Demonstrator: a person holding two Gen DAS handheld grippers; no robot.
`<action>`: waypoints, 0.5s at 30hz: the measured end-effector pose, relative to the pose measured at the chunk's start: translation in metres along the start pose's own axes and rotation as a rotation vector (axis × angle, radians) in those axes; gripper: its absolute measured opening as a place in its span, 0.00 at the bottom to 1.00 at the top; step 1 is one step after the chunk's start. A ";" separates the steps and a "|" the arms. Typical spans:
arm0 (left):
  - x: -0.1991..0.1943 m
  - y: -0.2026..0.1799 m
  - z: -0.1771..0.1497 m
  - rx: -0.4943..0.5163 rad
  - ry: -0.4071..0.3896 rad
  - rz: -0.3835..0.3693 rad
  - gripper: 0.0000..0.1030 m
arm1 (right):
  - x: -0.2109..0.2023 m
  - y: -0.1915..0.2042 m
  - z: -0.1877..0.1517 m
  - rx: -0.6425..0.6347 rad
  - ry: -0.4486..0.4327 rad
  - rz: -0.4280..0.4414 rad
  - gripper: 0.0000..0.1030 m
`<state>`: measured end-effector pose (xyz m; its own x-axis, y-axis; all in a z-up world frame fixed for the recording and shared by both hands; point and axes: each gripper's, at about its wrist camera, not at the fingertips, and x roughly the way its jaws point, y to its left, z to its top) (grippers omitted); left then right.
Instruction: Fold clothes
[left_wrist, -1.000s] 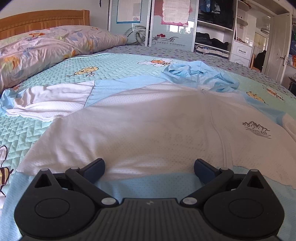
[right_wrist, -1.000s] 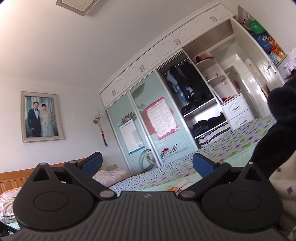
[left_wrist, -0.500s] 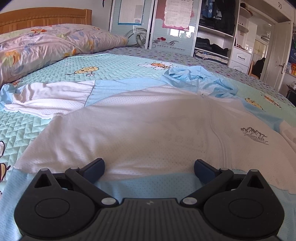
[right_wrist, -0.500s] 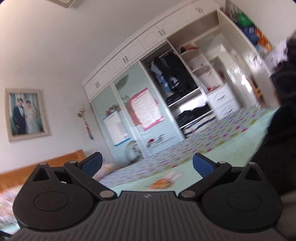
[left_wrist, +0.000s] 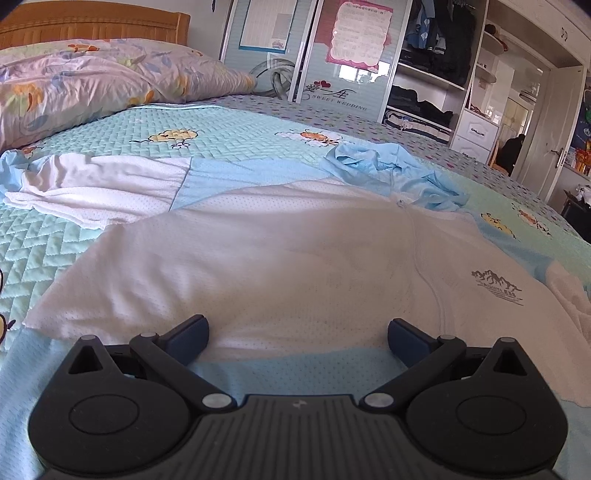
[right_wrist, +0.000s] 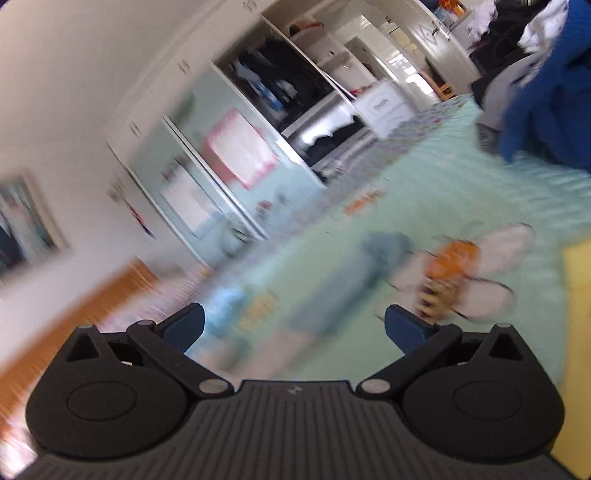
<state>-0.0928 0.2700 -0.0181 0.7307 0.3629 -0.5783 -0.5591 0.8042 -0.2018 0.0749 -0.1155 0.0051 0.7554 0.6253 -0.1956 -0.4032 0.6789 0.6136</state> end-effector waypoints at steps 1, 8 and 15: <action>0.000 0.001 0.000 -0.005 -0.001 -0.003 0.99 | -0.008 -0.005 0.002 -0.017 0.001 -0.029 1.00; 0.001 -0.003 0.000 0.011 0.005 0.011 0.99 | -0.060 -0.034 0.018 -0.166 0.019 -0.196 1.00; 0.002 -0.005 0.000 0.025 0.011 0.023 0.99 | -0.090 -0.035 0.024 -0.005 0.062 -0.041 1.00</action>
<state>-0.0884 0.2669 -0.0184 0.7134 0.3762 -0.5913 -0.5654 0.8074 -0.1684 0.0334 -0.2049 0.0190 0.7380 0.6197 -0.2671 -0.3755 0.7060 0.6004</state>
